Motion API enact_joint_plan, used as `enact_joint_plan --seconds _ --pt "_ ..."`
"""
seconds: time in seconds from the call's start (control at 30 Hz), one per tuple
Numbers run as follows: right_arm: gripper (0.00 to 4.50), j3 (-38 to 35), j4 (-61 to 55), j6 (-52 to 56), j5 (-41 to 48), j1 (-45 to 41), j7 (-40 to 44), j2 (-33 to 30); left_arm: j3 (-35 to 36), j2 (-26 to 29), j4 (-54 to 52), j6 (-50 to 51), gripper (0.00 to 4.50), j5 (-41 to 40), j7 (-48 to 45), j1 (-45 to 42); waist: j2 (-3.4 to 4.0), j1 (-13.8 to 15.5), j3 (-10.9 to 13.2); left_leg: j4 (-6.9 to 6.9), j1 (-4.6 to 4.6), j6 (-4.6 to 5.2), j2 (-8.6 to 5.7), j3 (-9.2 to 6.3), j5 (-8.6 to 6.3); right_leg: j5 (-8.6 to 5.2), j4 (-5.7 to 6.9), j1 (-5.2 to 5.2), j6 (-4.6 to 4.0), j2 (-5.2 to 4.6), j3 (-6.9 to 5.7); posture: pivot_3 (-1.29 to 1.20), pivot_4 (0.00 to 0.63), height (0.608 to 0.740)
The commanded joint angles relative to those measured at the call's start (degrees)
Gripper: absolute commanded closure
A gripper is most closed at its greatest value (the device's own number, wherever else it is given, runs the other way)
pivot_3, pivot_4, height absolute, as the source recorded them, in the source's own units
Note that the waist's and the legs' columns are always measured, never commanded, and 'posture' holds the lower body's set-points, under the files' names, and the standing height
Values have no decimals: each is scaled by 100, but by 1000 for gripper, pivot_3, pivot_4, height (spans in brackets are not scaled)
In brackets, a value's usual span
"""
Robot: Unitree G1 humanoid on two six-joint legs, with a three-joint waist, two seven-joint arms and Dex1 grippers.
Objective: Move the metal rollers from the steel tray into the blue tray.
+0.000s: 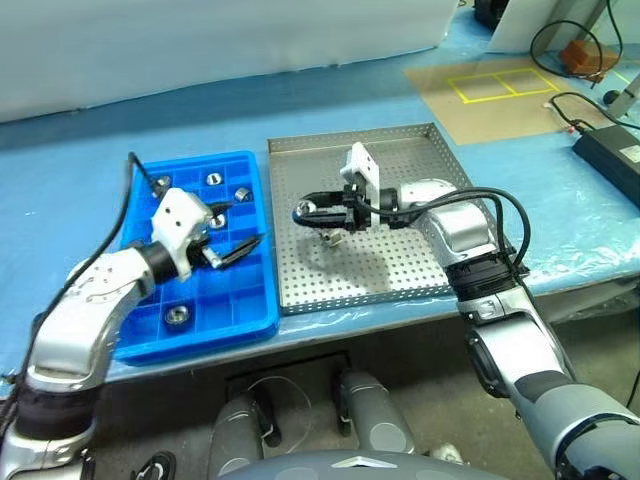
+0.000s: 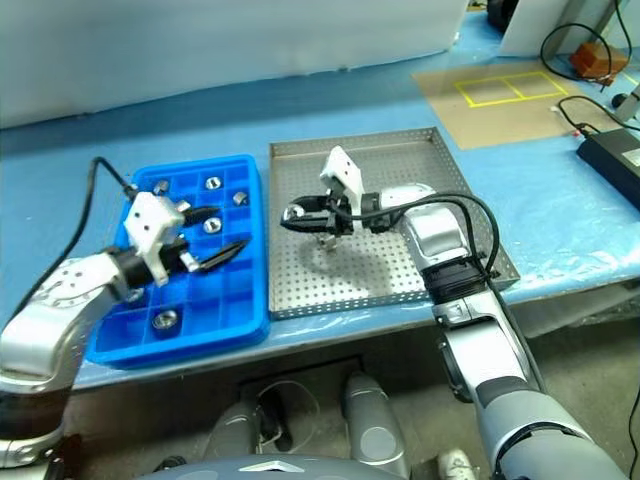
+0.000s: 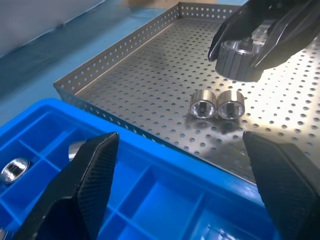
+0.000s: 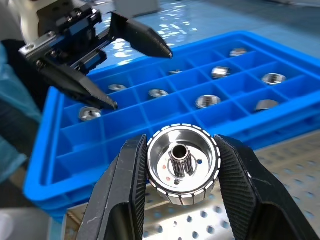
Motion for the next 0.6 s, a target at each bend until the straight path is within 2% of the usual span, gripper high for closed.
enact_joint_plan --seconds 0.03,0.2,0.43,0.6 --pt "2865 303 -128 -241 -62 -134 18 317 980 117 -487 225 306 -538 85 358 0 22 0 1 2 -2 0 0 1 0 2 2 0 0 0 -428 150 740" --pt "2865 590 458 -622 -423 -454 -319 979 1697 -40 -724 43 306 -499 488 949 -3 149 2 0 20 -16 0 -1 7 -4 18 5 6 -1 4 -354 150 740" --pt "2865 606 1774 -1288 -924 -1043 -806 1492 1880 -355 -1146 -71 306 -259 1187 1461 -5 571 1 -3 23 -23 -2 -1 10 -2 25 1 2 -1 15 -260 150 740" --pt "2865 531 2372 -1634 -1079 -1251 -958 1559 1996 -534 -1399 -92 306 -284 1396 1880 -6 806 1 -20 23 -27 -3 6 11 -3 23 -7 -1 0 20 -243 150 740"
